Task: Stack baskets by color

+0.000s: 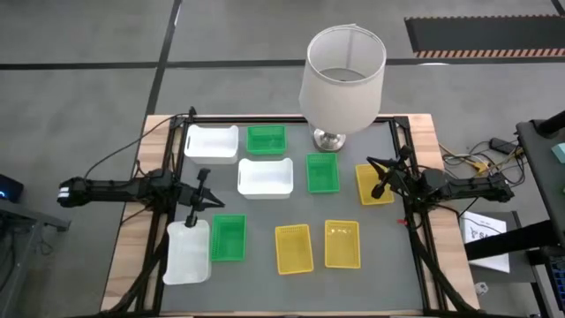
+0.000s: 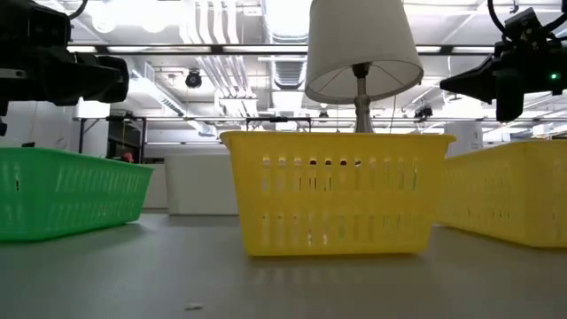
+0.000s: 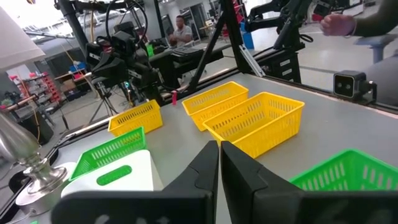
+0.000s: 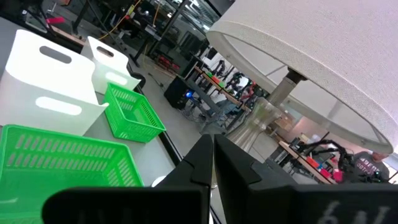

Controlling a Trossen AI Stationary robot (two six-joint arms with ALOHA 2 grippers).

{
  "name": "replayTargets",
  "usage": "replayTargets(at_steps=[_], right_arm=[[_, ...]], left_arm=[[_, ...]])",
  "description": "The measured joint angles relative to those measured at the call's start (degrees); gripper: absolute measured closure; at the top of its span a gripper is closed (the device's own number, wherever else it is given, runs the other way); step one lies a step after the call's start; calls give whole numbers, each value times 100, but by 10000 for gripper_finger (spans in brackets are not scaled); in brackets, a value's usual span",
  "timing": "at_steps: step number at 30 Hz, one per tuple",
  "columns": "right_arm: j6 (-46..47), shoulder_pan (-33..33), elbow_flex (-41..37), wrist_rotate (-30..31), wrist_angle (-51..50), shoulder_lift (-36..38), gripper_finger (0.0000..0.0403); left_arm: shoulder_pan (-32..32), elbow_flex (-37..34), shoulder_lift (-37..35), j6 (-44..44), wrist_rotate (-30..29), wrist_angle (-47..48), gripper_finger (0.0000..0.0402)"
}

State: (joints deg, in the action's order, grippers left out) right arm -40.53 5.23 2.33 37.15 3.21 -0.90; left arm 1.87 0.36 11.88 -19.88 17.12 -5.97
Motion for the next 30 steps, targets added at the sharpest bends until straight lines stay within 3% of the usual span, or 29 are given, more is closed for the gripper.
replayTargets(at_steps=[18, 26, 30], right_arm=[[0, 0, 1, 1, 0, 0, 394], [-553, -2, 0, 39, 6, 2, 394], [-607, -2, 1, -51, 2, 0, 394]], left_arm=[[-1, 0, 3, 0, 0, 4, 400], [-2, 0, 9, -44, -11, 4, 400], [-2, 0, 18, -100, -400, -174, 400]])
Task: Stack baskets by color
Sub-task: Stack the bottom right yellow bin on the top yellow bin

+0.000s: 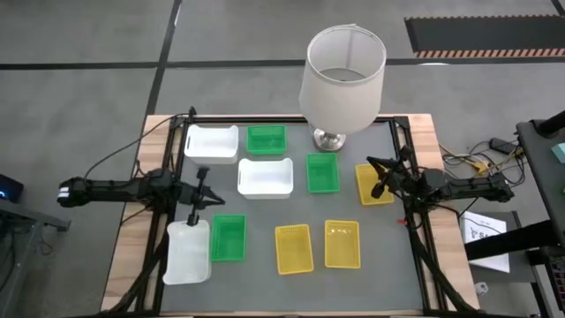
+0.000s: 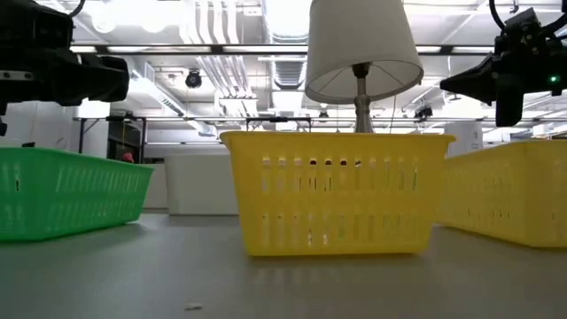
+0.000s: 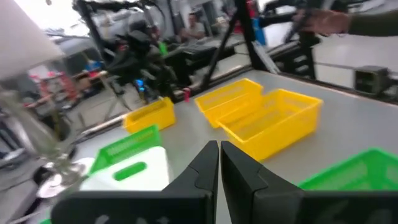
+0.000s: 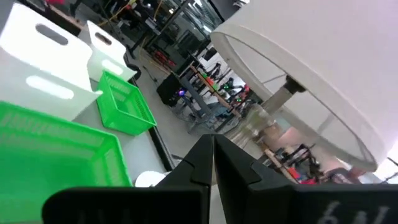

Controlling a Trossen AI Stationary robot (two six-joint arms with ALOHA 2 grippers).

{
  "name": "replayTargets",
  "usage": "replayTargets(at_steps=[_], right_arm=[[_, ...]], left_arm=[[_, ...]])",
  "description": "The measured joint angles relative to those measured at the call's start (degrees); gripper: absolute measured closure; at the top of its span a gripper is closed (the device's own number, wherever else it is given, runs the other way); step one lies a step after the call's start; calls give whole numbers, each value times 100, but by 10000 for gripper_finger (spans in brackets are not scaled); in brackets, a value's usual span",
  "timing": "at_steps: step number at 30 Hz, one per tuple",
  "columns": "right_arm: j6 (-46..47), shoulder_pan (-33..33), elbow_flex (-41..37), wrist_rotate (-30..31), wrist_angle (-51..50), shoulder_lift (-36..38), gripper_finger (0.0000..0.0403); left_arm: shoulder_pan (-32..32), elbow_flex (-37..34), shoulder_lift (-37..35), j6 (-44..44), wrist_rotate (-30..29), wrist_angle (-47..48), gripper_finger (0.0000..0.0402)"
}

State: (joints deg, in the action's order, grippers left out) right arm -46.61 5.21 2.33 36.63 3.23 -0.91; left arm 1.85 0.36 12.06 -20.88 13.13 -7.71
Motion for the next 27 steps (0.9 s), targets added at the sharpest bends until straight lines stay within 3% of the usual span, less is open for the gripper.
replayTargets(at_steps=[4, 6, 8, 13, 19, 27], right_arm=[[2751, 2, 0, -881, 31, 0, 394], [3515, -1, -1, -1104, 311, -31, 394], [3673, 0, -1, -1109, 526, -33, 394], [4457, 0, -1, -1116, 775, -35, 394], [5308, 0, -1, -1115, 779, -35, 394], [5200, 0, -1, -1114, 777, -35, 394]], left_arm=[[-2, 0, 85, 91, 11, -586, 400], [0, 0, 130, 105, 15, -964, 400], [-9, 0, 188, 351, 178, -1292, 400], [-11, 0, 420, 2227, 817, -1895, 400], [-9, 0, 761, 2818, 830, -2128, 400], [-9, -2, 1407, 2952, 713, -4210, 400]])
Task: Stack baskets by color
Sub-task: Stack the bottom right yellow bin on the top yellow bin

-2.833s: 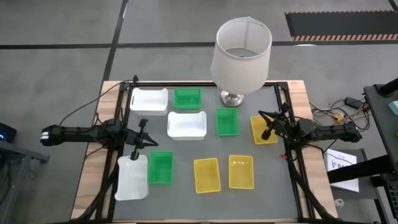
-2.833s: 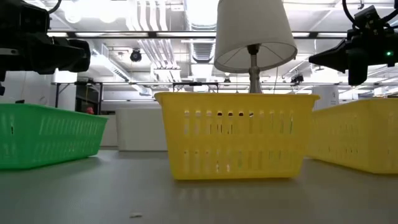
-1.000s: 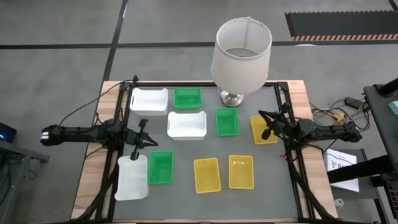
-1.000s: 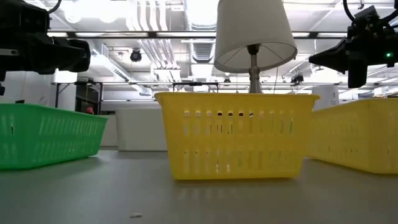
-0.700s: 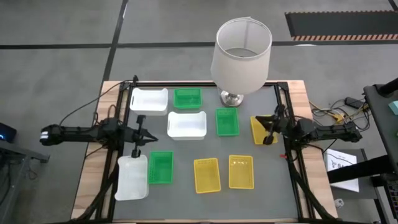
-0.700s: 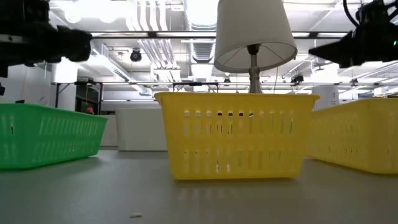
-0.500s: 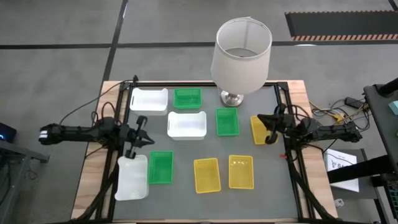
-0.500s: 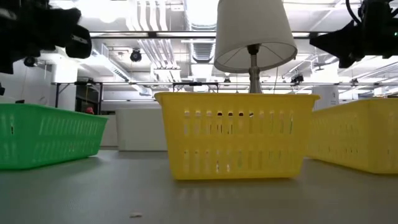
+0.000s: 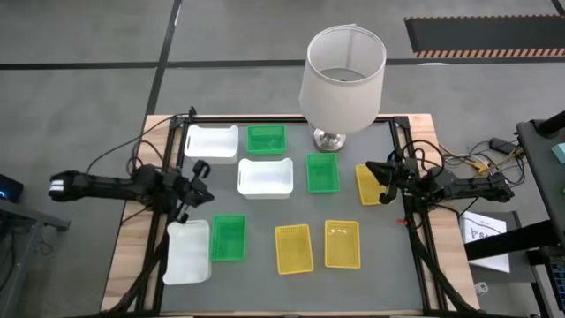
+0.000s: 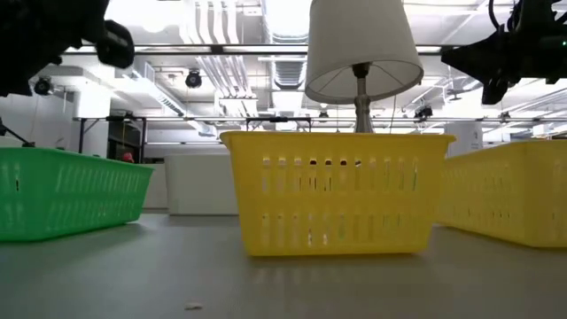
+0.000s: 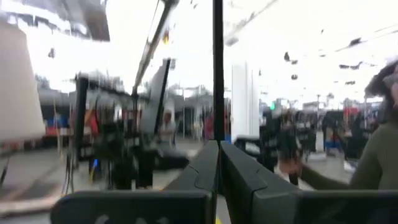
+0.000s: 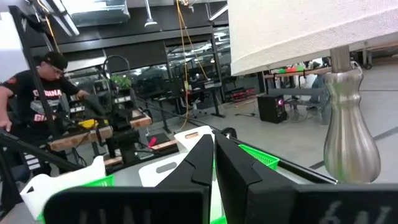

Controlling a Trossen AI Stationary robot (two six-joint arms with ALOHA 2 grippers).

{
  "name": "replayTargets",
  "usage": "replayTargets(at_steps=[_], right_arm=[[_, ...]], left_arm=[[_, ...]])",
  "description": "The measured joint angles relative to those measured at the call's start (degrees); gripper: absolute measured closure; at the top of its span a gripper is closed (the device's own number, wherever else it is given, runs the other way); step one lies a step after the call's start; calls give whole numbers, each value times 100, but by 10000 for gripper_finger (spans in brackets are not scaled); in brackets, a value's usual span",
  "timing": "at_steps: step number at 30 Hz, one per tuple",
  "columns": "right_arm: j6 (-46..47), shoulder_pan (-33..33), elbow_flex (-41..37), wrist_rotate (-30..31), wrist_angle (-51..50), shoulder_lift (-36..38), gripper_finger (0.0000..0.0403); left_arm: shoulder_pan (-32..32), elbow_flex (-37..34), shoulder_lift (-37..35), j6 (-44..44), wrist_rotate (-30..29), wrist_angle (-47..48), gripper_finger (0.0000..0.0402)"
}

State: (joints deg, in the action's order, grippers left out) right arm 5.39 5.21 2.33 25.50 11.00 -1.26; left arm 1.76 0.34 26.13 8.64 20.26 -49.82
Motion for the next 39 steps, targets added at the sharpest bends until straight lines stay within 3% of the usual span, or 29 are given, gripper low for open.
replayTargets(at_steps=[7, 29, 34, 39], right_arm=[[1, 0, 0, 0, 0, 1, 394], [-219, 0, 0, -1, 110, 0, 394], [-372, 0, 0, -706, 670, -227, 394], [-646, 17, 0, -1250, 1656, -922, 394]], left_arm=[[0, 0, 376, 0, -16, -1043, 400], [0, 166, 808, -303, -402, -1151, 400], [0, 289, 1067, -319, -819, -1324, 400], [0, 389, 1353, -325, -1071, -1394, 400]])
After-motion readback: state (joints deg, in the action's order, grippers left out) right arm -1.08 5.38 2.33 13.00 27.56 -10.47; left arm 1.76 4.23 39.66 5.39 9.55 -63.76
